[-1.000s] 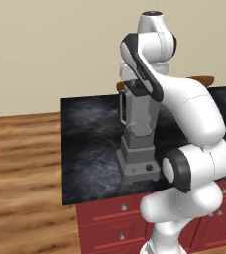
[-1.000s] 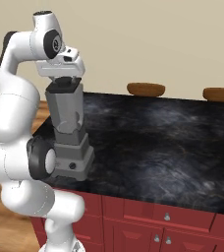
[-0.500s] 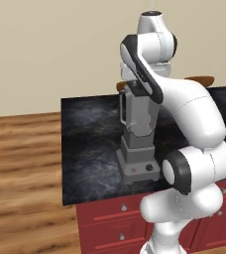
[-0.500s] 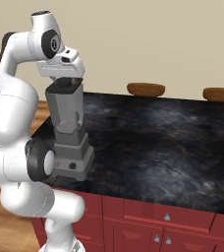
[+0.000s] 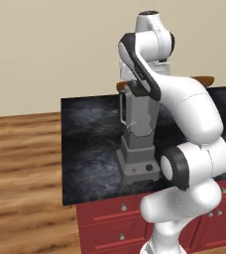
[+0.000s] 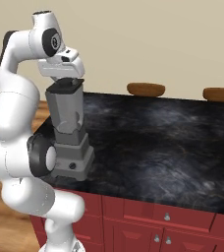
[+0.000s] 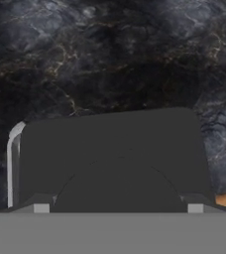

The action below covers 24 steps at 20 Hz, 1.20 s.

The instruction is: Open the blender lid, put the peach in the blender, close the lid, and start the blender.

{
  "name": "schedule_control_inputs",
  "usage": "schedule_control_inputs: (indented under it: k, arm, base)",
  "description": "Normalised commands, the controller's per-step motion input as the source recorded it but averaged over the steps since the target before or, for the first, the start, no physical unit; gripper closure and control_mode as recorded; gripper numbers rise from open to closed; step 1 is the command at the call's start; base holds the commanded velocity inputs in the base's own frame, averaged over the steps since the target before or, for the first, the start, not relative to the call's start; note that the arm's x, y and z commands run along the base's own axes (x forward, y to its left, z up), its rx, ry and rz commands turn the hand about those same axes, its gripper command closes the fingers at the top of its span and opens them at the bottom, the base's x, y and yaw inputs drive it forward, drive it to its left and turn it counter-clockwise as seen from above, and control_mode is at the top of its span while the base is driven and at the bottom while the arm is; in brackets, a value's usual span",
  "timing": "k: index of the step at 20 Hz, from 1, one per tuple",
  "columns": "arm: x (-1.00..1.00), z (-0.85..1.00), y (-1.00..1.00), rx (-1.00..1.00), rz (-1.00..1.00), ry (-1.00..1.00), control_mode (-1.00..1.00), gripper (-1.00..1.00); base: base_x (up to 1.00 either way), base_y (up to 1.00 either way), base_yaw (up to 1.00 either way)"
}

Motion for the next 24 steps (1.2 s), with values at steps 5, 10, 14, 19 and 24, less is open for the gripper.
schedule_control_inputs:
  k: [5,10,14,19,24]
  arm:
    - [0.00,-0.40,0.13,0.09,0.04,0.00,-1.00,1.00]
    - [0.00,-0.36,0.19,0.11,0.07,-0.04,-1.00,1.00]
    - [0.00,-0.28,0.31,0.07,0.04,-0.01,-1.00,1.00]
    - [0.00,-0.28,0.31,0.01,0.02,-0.03,-1.00,1.00]
    - [0.00,-0.14,0.30,0.00,0.00,-0.06,-1.00,1.00]
  base:
    - [0.00,0.00,0.00]
    - [0.00,0.00,0.00]
    - [0.00,0.00,0.00]
    - [0.00,0.00,0.00]
    - [0.00,0.00,0.00]
